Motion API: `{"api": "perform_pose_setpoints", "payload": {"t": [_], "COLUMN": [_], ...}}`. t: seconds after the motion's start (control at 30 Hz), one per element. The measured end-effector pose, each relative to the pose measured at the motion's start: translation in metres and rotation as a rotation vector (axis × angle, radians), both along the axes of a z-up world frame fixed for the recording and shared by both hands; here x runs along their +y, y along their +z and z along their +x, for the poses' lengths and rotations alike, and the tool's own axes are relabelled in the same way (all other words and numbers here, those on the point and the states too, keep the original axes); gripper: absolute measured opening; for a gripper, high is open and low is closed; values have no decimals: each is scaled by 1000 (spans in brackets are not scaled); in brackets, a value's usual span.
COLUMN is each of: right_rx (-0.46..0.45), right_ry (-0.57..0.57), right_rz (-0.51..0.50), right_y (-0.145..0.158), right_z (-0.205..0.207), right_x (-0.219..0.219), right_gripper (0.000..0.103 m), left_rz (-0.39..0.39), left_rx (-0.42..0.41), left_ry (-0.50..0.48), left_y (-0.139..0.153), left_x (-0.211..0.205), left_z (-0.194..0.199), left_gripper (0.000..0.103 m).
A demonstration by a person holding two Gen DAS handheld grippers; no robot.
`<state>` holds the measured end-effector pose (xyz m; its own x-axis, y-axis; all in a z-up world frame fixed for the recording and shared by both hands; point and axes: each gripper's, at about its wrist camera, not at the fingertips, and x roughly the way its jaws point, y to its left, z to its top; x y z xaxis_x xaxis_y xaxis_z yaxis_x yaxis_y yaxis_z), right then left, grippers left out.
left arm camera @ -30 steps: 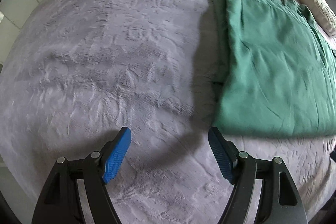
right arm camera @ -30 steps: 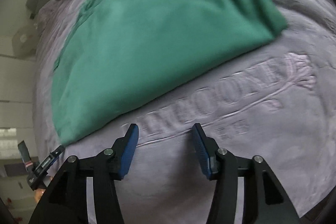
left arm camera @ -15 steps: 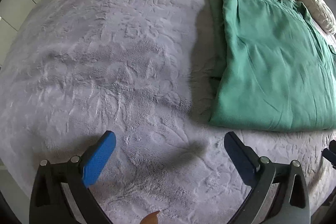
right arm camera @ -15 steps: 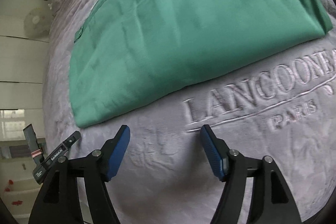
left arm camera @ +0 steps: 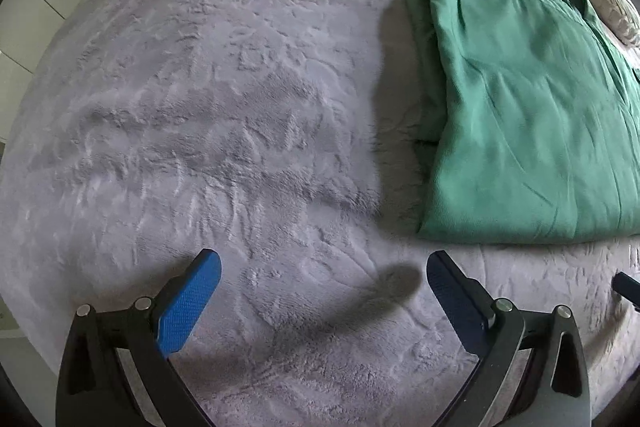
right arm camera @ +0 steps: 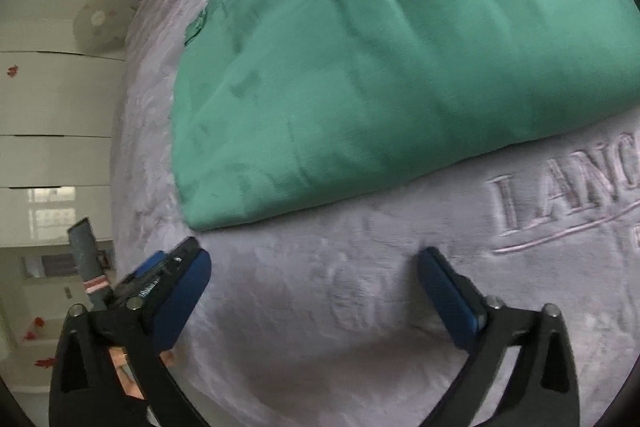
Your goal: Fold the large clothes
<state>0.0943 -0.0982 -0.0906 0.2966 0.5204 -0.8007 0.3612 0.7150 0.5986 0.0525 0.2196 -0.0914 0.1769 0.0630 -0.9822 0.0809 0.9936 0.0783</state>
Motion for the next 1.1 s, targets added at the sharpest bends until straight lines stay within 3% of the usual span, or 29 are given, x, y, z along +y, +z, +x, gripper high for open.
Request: {"api": "perform_pose_setpoints", "payload": {"t": [0.4, 0.6, 0.73, 0.97, 1.1], "right_rx": [39, 28, -14, -49, -81], "right_ry": [-53, -69, -101, -176, -227], "right_rz": [116, 143, 233, 380, 448], "right_y": [-13, -14, -14, -30, -40], "right_z": [2, 2, 7, 22, 34], "right_x": [6, 4, 6, 13, 19], "right_gripper": [103, 103, 103, 103, 103], "left_rz": [-56, -91, -114, -213, -329], "left_rx": [23, 15, -5, 15, 20], "left_ry": [6, 24, 45, 101, 134], "left_y": [-6, -6, 1, 2, 0], "left_x": [-11, -15, -15, -7, 2], "left_z": [7, 13, 25, 45, 55], "left_gripper": [103, 103, 103, 103, 103]}}
